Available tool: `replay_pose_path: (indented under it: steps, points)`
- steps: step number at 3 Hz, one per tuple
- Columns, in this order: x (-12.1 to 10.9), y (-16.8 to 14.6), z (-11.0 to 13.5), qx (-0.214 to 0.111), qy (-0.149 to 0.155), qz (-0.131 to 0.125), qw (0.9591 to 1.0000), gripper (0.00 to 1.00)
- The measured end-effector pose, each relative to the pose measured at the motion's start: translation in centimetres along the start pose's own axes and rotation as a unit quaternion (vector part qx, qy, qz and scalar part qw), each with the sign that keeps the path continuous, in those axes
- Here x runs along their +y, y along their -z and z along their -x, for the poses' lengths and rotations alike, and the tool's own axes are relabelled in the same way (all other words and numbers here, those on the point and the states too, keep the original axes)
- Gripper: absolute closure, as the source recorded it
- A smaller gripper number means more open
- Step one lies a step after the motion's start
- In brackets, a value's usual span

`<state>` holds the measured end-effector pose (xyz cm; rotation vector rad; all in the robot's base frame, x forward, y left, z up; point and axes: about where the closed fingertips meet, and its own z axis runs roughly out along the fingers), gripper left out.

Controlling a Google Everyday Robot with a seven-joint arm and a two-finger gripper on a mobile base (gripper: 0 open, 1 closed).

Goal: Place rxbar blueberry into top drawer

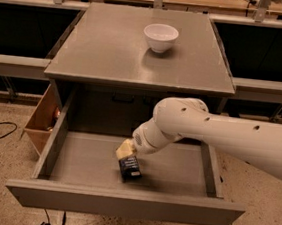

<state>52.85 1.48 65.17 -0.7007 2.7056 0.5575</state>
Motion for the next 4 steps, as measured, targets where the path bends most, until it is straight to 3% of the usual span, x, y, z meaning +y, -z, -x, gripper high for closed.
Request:
replay_pose_path:
  steps: [1,2,3,4]
  points:
    - [0.1,0.3,0.2,-0.001,0.003,0.003,1.0000,0.00]
    - [0.9,2.7,1.8,-0.010,0.026,0.026,0.9993,0.00]
    - [2.6,9.7,3.9,-0.030,0.081,0.045,0.9952,0.00]
    - [4.7,16.1,3.4,-0.038,0.152,0.051,0.9864,0.00]
